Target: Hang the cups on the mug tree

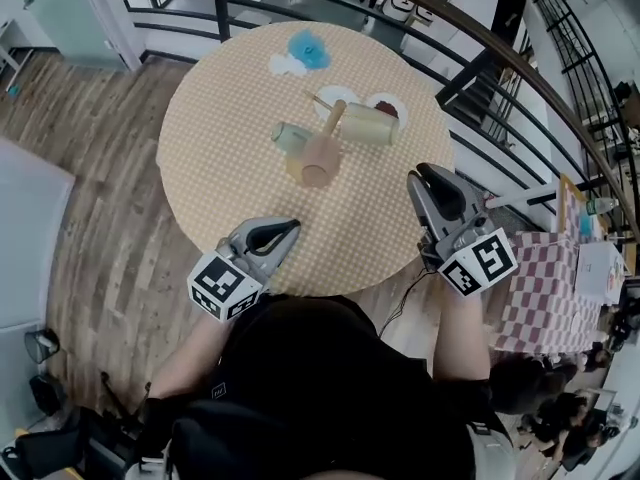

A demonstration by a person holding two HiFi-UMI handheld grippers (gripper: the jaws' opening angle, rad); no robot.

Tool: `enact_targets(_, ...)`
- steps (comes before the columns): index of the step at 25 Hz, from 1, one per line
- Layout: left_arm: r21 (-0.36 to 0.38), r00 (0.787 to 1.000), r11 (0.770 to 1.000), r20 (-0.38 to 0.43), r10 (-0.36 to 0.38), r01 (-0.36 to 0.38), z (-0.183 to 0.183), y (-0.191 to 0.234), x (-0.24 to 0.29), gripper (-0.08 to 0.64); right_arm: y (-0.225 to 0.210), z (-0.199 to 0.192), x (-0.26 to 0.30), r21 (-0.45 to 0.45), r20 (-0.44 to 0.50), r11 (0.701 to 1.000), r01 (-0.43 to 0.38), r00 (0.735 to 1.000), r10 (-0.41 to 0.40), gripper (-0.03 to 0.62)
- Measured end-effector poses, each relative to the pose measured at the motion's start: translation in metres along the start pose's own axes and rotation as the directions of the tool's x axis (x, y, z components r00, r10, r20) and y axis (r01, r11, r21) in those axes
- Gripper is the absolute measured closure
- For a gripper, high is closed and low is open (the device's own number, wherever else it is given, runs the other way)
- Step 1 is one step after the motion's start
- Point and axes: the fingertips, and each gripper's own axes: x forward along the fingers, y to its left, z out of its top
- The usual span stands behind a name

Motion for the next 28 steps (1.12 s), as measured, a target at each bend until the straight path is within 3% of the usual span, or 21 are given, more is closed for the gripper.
enact_targets(4, 0.040, 0.999, 0.998, 0.032, 0.038, -0.040, 0.021, -0.007, 0.003, 0.554, 0.012, -0.009, -0.013, 0.001, 0.013, 1.000, 0.018, 1.000, -0.018, 0.553)
enact_targets(9, 0.020, 0.993, 0.994, 0.044, 0.108, -0.109, 0.030, -0.033, 0.003, 0.554, 0.058, -0.047, -0.041, 0.192, -0.021, 0.978, -0.080, 0.996, 0.086, 0.571)
enact_targets(12, 0.050, 0.991, 0.991, 0.056, 0.121, -0.124, 0.040, -0.046, 0.001, 0.554, 0.091, -0.061, -0.049, 0.245, -0.016, 0.960, -0.135, 0.990, 0.143, 0.577)
enact_targets(18, 0.009, 0.992, 0.992, 0.015, 0.127, -0.127, 0.021, -0.051, -0.023, 0.554, 0.125, -0.093, -0.039, 0.357, -0.031, 0.928, -0.106, 0.992, 0.125, 0.577)
enact_targets(25, -0.017, 0.988, 0.988, 0.024, 0.153, -0.152, 0.017, -0.039, -0.033, 0.554, 0.134, -0.094, -0.025, 0.308, -0.050, 0.948, -0.076, 0.994, 0.095, 0.578)
enact_targets(28, -0.017, 0.988, 0.989, 0.036, 0.148, -0.147, 0.020, -0.035, -0.033, 0.554, 0.137, -0.090, -0.025, 0.238, -0.048, 0.970, -0.056, 0.996, 0.069, 0.578)
